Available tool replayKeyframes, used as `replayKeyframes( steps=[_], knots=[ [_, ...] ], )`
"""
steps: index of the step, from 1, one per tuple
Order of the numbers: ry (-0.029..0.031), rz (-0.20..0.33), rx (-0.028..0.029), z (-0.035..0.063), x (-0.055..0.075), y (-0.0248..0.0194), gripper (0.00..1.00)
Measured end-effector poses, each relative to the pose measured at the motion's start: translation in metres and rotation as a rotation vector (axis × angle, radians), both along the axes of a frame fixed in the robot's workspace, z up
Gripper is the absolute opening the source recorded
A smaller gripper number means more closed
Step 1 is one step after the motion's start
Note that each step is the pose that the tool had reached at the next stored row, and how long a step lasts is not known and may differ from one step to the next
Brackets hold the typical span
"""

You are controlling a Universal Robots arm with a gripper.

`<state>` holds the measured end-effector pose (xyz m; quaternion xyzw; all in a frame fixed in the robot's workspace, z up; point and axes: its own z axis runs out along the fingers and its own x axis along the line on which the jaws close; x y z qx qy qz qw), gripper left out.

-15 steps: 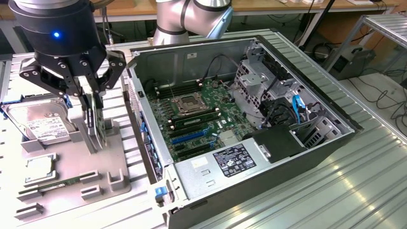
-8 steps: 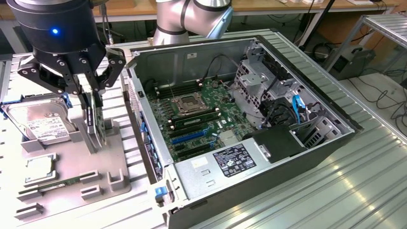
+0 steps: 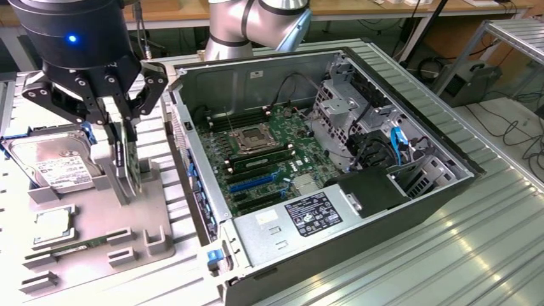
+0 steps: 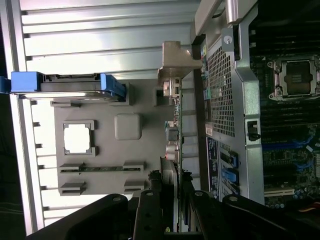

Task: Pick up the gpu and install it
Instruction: 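Pick up the gpu and move the gpu toward the slot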

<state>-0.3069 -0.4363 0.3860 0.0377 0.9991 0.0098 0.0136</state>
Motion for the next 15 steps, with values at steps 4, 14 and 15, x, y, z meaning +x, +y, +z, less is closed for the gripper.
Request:
replayKeyframes(
  steps=[4,14,15],
  knots=[
    [0.0001,0.0,-0.0001,0.0014,0.0,0.0,0.26],
    [0.0001,0.0,0.0,0.0046,0.0,0.0,0.26],
    [0.0001,0.0,-0.0001,0.0049,0.0,0.0,0.26]
  ],
)
